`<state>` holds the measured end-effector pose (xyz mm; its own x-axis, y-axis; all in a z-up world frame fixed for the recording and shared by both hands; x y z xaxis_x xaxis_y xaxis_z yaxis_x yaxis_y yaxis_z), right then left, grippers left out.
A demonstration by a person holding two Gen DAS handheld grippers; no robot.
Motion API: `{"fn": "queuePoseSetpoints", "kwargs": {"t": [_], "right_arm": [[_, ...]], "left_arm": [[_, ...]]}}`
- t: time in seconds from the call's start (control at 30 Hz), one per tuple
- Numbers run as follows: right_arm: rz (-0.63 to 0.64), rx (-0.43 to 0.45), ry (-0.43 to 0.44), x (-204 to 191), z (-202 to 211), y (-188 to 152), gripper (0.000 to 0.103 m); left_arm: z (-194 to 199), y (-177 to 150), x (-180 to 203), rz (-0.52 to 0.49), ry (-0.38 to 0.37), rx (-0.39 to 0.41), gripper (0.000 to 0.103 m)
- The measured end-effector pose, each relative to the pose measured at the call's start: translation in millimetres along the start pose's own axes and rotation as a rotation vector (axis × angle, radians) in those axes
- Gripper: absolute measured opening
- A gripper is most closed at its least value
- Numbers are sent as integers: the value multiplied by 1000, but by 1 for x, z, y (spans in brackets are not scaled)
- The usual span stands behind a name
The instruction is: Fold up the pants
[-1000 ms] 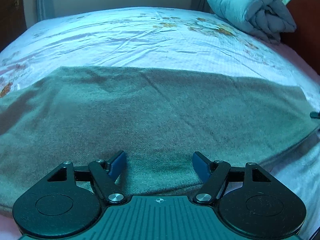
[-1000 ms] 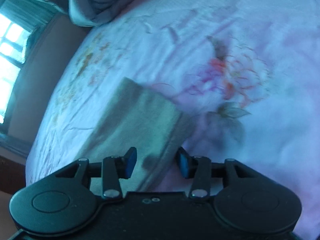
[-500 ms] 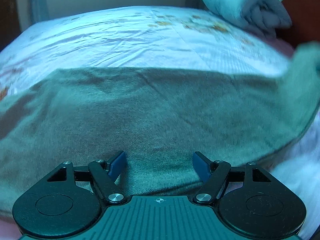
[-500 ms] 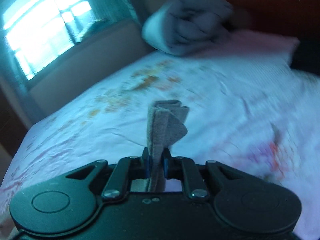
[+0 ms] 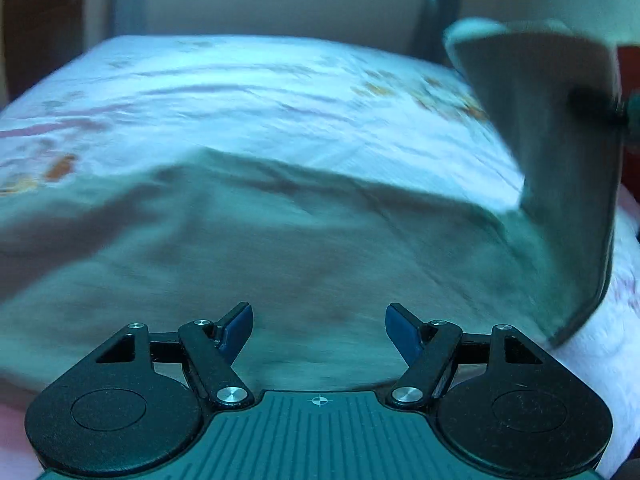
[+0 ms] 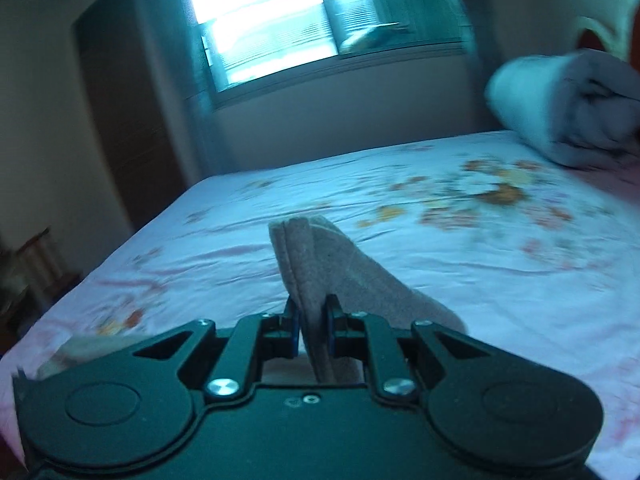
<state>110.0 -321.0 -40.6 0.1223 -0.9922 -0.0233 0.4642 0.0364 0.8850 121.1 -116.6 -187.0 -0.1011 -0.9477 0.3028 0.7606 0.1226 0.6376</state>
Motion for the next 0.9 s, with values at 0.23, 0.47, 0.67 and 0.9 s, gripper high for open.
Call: {"fn": "queuePoseSetpoints", "kwargs": {"t": [0.23, 0.47, 0.67, 0.9], "right_arm": [[107, -45, 133, -102, -44, -29, 4], [185, -245, 171, -155, -90, -96, 12], [176, -267, 223, -161, -58, -86, 61], [-54, -253, 232, -136, -63, -74, 60]], "left_arm": [[31, 24, -86, 70, 107, 66, 73], [31, 34, -113, 126, 127, 75, 73], [33, 34, -112, 145, 110, 80, 73], [36, 31, -113, 148, 112, 73, 73]]}}
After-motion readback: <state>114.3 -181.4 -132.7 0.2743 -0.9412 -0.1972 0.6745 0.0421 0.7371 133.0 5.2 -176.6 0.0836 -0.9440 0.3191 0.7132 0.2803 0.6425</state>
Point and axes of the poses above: each gripper's, at about its wrist camera, not at the fingertips, and z roughly against the way its jaws point, x to its right, y to its top, the point moved 7 cm from there along -z, roughly the way its jaws point, and after that the axes turned 14 degrees about z, right-handed, at the moved point
